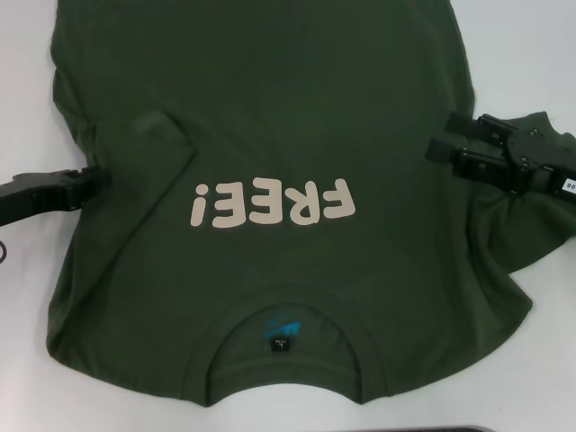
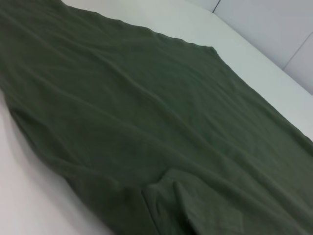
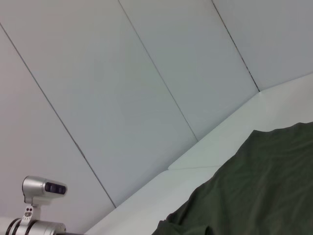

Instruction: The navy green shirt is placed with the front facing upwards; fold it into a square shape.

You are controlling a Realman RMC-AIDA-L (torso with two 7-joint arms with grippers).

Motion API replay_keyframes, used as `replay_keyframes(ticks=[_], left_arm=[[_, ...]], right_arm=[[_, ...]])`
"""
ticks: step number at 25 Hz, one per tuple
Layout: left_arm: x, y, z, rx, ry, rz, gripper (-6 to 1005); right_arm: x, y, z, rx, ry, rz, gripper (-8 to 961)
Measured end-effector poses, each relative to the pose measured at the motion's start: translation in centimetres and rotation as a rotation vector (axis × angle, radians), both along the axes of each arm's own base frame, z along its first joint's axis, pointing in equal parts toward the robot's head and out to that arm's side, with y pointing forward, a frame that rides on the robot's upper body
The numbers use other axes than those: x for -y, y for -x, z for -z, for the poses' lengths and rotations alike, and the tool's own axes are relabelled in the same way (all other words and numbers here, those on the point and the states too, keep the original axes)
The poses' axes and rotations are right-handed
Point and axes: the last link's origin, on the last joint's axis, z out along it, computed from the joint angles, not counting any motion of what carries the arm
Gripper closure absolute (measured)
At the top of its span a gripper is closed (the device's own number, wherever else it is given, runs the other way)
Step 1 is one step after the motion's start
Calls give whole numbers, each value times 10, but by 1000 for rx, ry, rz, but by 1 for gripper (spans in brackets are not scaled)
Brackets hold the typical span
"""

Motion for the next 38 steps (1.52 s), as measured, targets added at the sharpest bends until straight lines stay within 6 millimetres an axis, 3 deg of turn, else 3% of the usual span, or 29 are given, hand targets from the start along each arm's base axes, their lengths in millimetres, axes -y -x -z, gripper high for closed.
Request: replay_keyframes(ticks=[7, 25, 38], left_arm=[[0, -4, 0, 14, 14, 17, 948], [-2, -3, -3, 21, 7, -2, 959], [-3, -3, -5, 19, -3, -6, 552]], right_arm=[[0, 0, 0, 2, -1, 2, 36], [2, -1, 1, -2, 1, 3, 36], [2, 0, 0, -5, 3, -1, 36]])
